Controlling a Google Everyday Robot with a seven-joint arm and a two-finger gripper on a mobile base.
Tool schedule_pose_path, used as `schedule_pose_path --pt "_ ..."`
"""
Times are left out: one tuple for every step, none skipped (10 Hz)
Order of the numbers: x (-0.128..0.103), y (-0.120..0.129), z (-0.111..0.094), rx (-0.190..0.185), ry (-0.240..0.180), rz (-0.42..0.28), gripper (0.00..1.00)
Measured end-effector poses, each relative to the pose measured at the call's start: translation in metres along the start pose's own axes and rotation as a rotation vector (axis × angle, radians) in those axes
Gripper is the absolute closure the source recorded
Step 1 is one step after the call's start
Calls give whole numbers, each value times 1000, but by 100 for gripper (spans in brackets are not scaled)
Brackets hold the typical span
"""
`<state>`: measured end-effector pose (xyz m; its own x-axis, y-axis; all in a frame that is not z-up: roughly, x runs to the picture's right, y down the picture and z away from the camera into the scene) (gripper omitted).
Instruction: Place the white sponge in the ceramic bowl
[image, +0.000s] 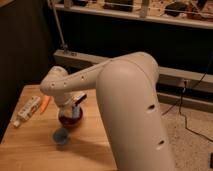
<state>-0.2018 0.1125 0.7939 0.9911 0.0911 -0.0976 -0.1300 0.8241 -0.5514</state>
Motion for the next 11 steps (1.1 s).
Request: schedule_pose_path --pt "-4 5 7 -10 4 -11 20" --pt "-6 8 9 -14 7 -15 20" --pt "-7 9 11 -18 11 -17 20" --pt "-7 8 10 -14 15 -15 20" --pt "-7 4 6 -2 14 -10 20" --pt "-6 -4 -2 20 8 0 20" --pt "-5 -10 -10 38 1 8 20" --pt "1 -17 -20 59 -8 30 20" --pt "7 -19 -23 63 -13 50 20" --pt "16 -21 -25 66 -34 94 20" --pt "23 -22 -25 66 -46 128 20"
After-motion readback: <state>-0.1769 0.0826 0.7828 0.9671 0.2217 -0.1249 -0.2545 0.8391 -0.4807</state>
